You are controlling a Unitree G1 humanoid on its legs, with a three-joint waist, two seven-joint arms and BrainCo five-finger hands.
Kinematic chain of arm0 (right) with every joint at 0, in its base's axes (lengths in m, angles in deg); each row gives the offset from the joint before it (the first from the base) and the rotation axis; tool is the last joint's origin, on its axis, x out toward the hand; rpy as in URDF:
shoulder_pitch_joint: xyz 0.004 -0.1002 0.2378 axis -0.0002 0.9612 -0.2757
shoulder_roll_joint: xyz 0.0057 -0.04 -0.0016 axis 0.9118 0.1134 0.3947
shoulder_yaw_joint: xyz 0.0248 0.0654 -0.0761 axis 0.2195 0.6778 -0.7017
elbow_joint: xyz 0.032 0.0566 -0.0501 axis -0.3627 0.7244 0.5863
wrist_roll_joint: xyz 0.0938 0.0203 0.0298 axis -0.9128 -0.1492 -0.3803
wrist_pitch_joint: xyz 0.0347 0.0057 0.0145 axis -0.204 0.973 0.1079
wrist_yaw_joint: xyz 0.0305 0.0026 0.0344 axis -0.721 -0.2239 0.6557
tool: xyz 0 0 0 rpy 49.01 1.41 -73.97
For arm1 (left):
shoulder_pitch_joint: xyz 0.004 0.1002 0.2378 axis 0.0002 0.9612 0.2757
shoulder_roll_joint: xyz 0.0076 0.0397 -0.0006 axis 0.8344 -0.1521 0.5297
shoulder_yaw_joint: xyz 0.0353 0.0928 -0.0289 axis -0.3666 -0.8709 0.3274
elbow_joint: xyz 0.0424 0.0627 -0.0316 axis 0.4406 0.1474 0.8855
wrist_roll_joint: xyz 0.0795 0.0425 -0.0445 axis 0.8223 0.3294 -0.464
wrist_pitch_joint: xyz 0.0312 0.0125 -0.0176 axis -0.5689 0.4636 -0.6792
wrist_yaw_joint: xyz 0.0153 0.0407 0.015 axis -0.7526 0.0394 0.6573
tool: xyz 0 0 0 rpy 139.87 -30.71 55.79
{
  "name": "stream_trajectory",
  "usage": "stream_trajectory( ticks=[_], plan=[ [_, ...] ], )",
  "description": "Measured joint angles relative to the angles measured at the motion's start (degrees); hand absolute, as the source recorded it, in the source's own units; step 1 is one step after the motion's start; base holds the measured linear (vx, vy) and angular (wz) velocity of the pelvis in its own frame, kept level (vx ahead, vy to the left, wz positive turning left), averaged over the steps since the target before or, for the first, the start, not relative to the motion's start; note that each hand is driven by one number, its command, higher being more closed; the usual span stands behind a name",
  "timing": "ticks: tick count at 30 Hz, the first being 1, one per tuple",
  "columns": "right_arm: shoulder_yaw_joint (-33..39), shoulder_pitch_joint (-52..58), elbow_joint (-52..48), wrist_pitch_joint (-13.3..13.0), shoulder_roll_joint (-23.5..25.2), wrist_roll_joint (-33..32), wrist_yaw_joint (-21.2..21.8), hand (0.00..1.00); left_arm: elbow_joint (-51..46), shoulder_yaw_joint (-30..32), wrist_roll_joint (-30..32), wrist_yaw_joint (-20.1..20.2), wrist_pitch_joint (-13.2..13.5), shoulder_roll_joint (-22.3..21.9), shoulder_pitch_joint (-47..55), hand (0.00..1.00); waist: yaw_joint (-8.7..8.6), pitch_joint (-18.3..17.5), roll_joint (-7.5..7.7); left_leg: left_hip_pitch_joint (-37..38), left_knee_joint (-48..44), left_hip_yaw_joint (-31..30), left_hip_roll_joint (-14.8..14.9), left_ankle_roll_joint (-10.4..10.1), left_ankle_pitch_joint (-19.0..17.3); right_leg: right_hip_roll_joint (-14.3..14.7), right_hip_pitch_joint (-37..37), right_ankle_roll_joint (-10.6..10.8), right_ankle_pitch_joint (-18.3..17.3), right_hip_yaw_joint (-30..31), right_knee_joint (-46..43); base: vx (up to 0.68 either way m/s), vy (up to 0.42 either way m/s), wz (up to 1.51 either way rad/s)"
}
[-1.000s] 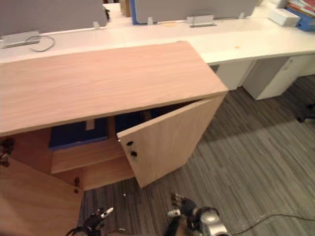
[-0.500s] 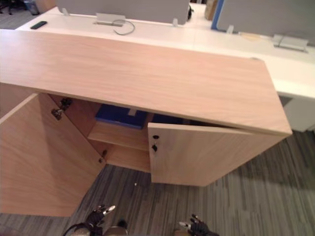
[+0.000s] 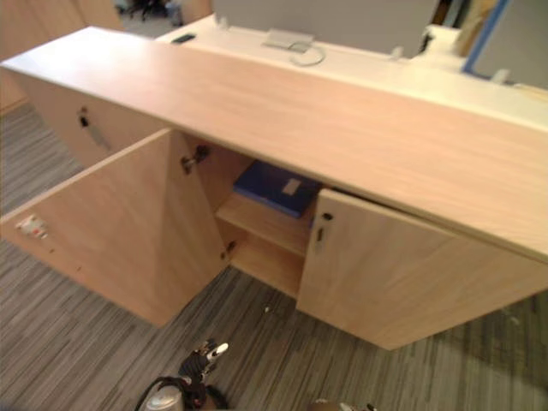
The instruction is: Walk over to the cabinet, pick up the folder, carry it to the office cabinet, place the folder inside the office cabinet, then close the office cabinet door
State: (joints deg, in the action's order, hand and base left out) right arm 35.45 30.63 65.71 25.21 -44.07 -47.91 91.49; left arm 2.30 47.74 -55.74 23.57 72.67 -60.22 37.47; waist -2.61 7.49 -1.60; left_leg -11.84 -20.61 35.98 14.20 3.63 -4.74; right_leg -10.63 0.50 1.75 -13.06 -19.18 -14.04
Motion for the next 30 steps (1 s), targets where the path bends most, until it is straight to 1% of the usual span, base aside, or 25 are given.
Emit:
stream_trajectory(
  ticks=[1,2,3,4,5,6,7,8,9,10,11,12,14,16,18,20,22,24,27,30],
  plan=[
    [0.6,-0.1,0.2,-0.3,0.3,-2.7,-0.4,0.00,0.0,0.5,-1.9,0.3,0.0,0.1,0.3,0.00,0.50,-0.2,-0.38,1.2,-7.5,7.1,3.4,1.4,-3.4,-1.1,-1.3,2.4,2.2,-3.0,2.1,0.00,0.065,1.14],
    [0.6,0.0,-0.3,-0.4,0.4,-4.8,-0.6,0.00,0.5,0.9,-3.3,0.4,0.0,0.1,0.8,0.00,0.17,-0.7,-1.83,3.5,-8.7,8.8,5.3,-2.4,-5.5,-0.9,-3.1,3.4,2.8,-4.7,2.5,0.05,0.102,1.00],
    [0.6,-0.1,-0.5,-0.4,0.3,-5.6,-0.7,0.00,1.0,0.9,-3.9,0.4,-0.1,0.2,0.7,0.00,-0.23,-0.8,-2.20,3.6,-7.4,9.0,4.4,-2.3,-6.1,-0.7,-3.8,3.5,2.9,-6.2,2.7,0.09,0.170,0.91],
    [1.1,-0.3,-0.4,-0.4,1.0,-6.2,-1.3,0.00,1.1,0.9,-5.3,0.6,-0.1,0.7,0.0,0.00,-0.28,-0.7,-1.74,4.0,-5.8,8.1,2.7,-2.0,-6.0,-1.3,-5.1,3.4,3.5,-7.6,3.6,0.07,0.152,0.84],
    [1.8,-0.1,-0.1,-0.4,1.1,-6.2,-1.4,0.00,1.0,0.9,-6.6,0.7,-0.1,1.1,0.1,0.00,0.04,-0.9,-1.38,4.0,-4.5,6.9,1.2,-1.7,-5.7,-1.6,-6.4,3.2,4.5,-9.3,5.0,0.07,0.164,0.70],
    [2.0,-0.1,0.0,-0.4,1.1,-6.2,-1.4,0.00,1.0,0.9,-7.7,0.8,-0.2,1.3,0.1,0.00,0.03,-1.0,-1.26,4.1,-3.7,6.4,0.3,-1.6,-5.3,-1.9,-7.0,3.2,5.1,-10.0,5.7,0.05,0.118,0.57],
    [2.1,0.0,0.0,-0.4,1.0,-6.1,-1.5,0.00,1.0,0.9,-9.0,1.4,-0.7,1.5,0.2,0.00,-0.07,-1.0,-1.12,4.7,-0.9,5.6,-1.8,-1.3,-4.1,-2.6,-7.7,3.3,6.1,-10.9,6.7,0.03,0.139,0.45],
    [2.1,0.1,0.0,-0.4,0.9,-6.1,-1.7,0.00,1.0,0.8,-10.2,1.9,-1.2,1.7,0.4,0.00,-0.10,-1.1,-1.08,5.5,2.7,5.3,-4.2,-1.0,-2.1,-3.5,-7.9,3.7,7.0,-11.7,7.0,0.01,0.112,0.42],
    [2.0,0.1,0.0,-0.4,0.8,-6.1,-1.8,0.00,0.9,0.9,-10.5,2.0,-1.4,1.7,0.5,0.00,-0.19,-1.1,-1.08,6.0,4.8,5.1,-5.4,-0.9,-1.0,-3.9,-7.9,3.7,7.5,-12.3,7.1,-0.01,0.088,0.39],
    [1.9,0.1,0.0,-0.3,0.5,-6.1,-1.7,0.00,-0.2,0.9,-11.6,2.1,-1.7,2.1,0.9,0.00,-0.30,-1.1,-0.99,7.1,10.1,4.3,-7.8,-0.6,1.9,-4.4,-7.9,4.1,8.2,-13.5,7.3,-0.03,0.050,0.34],
    [1.9,0.2,0.0,-0.2,0.5,-6.2,-1.7,0.00,-0.7,0.9,-12.0,2.3,-1.8,2.2,0.9,0.00,-0.29,-1.1,-0.98,7.5,12.0,4.0,-8.5,-0.6,3.1,-4.4,-7.9,4.3,8.4,-13.9,7.3,-0.04,0.035,0.37],
    [1.7,0.2,0.0,-0.1,0.4,-6.2,-1.7,0.00,-2.5,1.1,-12.9,2.6,-2.1,2.5,1.4,0.00,-0.25,-1.0,-0.90,8.6,16.1,3.6,-10.0,-0.5,5.4,-4.5,-8.0,4.3,8.4,-14.5,7.3,-0.06,0.010,0.24],
    [1.6,0.2,0.1,0.1,0.3,-6.2,-1.7,0.00,-4.6,1.4,-14.2,2.9,-2.3,2.8,2.1,0.00,-0.27,-1.0,-0.88,9.8,20.1,2.7,-11.1,-0.5,7.8,-4.6,-8.2,4.3,8.5,-15.4,7.3,-0.07,-0.006,0.20],
    [1.5,0.3,0.0,0.5,0.3,-6.2,-1.7,0.00,-8.4,3.0,-15.2,3.1,-3.0,3.0,3.2,0.00,-0.19,-1.1,-0.98,11.4,25.0,1.9,-12.1,-0.5,10.6,-3.8,-8.5,4.3,8.5,-16.1,7.4,-0.08,-0.031,0.17],
    [1.5,0.3,0.0,0.9,0.4,-6.1,-1.5,0.00,-10.7,4.7,-16.1,3.1,-3.3,3.0,3.6,0.00,-0.10,-0.9,-0.85,11.4,25.6,1.1,-12.1,-0.5,11.3,-3.5,-8.5,4.3,8.4,-16.8,7.6,-0.13,-0.060,0.15],
    [1.4,0.5,-0.2,1.1,0.2,-6.1,-1.3,0.00,-13.6,6.6,-16.4,3.0,-3.4,3.1,3.7,0.00,0.03,-0.9,-0.85,11.1,25.8,0.8,-12.5,-0.3,11.4,-3.5,-8.5,5.2,7.2,-16.8,7.7,-0.13,-0.072,0.14],
    [1.3,0.9,-0.6,1.2,-0.2,-6.2,-1.1,0.00,-15.5,8.5,-16.2,2.9,-3.5,3.1,3.4,0.00,-0.05,-0.9,-1.53,10.8,25.9,-0.3,-12.7,-0.3,11.6,-3.6,-8.5,5.5,6.5,-17.3,7.7,-0.12,-0.062,0.19],
    [0.1,1.3,-0.6,1.5,-0.6,-6.4,-0.8,0.00,-16.2,10.0,-15.7,2.3,-3.5,3.1,2.8,0.00,-0.01,-1.1,-1.62,10.6,25.9,-0.7,-12.7,-0.4,11.5,-3.4,-8.7,5.3,6.4,-17.9,7.7,-0.07,-0.046,0.16],
    [-0.3,1.3,-0.6,2.1,-0.7,-6.4,-0.5,0.00,-16.2,12.6,-12.5,0.8,-3.5,3.1,0.0,0.00,0.04,-1.2,-1.65,9.6,25.9,-1.4,-12.5,-0.6,11.6,-3.0,-8.5,5.4,6.3,-18.5,8.7,-0.06,-0.068,0.16],
    [-0.1,1.4,-0.6,2.2,-0.6,-6.4,-0.5,0.00,-14.5,17.0,-10.7,-1.0,-3.5,4.2,-3.5,0.00,0.08,-1.2,-1.61,9.1,25.9,-1.4,-12.6,-0.4,11.5,-2.4,-8.5,4.6,6.8,-18.5,9.9,0.01,-0.047,0.02]
  ],
)
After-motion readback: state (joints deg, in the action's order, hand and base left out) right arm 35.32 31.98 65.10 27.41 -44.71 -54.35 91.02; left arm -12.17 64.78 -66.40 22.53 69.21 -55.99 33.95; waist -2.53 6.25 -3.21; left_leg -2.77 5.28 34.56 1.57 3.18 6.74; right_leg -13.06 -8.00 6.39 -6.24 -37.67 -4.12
